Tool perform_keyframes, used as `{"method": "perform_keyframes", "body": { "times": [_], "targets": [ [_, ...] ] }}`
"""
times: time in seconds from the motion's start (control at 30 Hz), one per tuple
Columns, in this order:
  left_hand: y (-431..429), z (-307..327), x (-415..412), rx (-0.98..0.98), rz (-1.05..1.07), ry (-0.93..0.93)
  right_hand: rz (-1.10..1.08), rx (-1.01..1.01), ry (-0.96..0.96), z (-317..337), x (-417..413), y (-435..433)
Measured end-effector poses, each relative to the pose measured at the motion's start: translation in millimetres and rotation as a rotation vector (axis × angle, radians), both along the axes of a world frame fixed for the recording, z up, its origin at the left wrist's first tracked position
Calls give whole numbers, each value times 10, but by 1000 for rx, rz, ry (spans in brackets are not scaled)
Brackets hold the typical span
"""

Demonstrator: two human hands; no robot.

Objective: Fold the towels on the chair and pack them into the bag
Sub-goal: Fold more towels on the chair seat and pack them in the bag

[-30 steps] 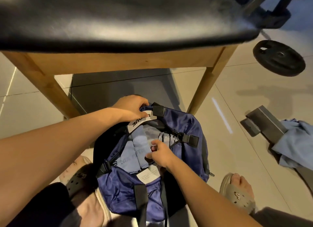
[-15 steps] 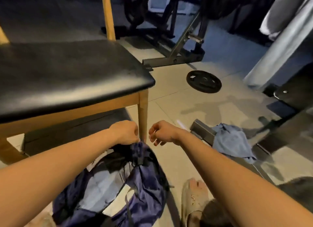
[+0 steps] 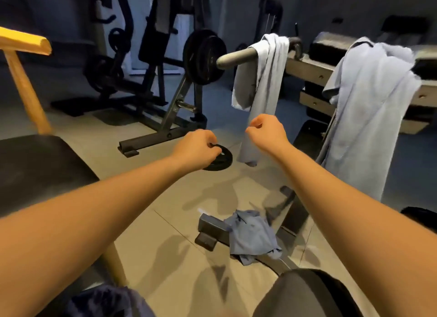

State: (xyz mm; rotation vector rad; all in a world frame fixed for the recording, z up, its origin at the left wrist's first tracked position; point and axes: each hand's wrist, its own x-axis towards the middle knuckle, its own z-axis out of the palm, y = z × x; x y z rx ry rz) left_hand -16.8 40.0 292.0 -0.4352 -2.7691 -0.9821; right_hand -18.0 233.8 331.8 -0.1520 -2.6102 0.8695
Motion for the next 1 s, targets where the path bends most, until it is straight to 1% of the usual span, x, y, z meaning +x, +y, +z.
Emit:
{"method": "perform_keyframes", "body": {
  "times": [0.1,0.2,0.27,0.33,0.43,0.5,0.6,0.67,0.73,0.8,0.9,1.0],
  "targets": [
    [365,334,-417,54,-18,49,-27,-37,50,271,-305,326],
    [688,587,-792,143,-64,39,-27,-64,87,446,-666,607],
    [897,722,-1000,195,-88,40,-17,-128,91,546,-883,752],
    [1102,828,-1157,289,-105,14,-8,-289,94,673,-1032,831],
    [1374,934,-1282,459,-141,-78,27,-564,67,813,-1235,876],
    [1499,983,-1315,558,-124,-110,50,-657,48,871,-1313,869],
    [1541,1087,-1257,685,-77,-164,37,-676,95,952,-1311,858],
    [1485,1187,-1156,690,-83,-188,41,-681,118,1025,-1233,845],
    [1382,1309,-1005,695,-97,-192,96,-657,125,1137,-1091,792],
    [1222,1421,-837,755,-89,-196,182,-603,139,1285,-914,672],
    [867,1590,-566,889,16,-200,345,-504,170,1482,-649,448],
    [438,1751,-250,1003,79,-194,531,-393,122,1676,-354,144]
  ]
}}
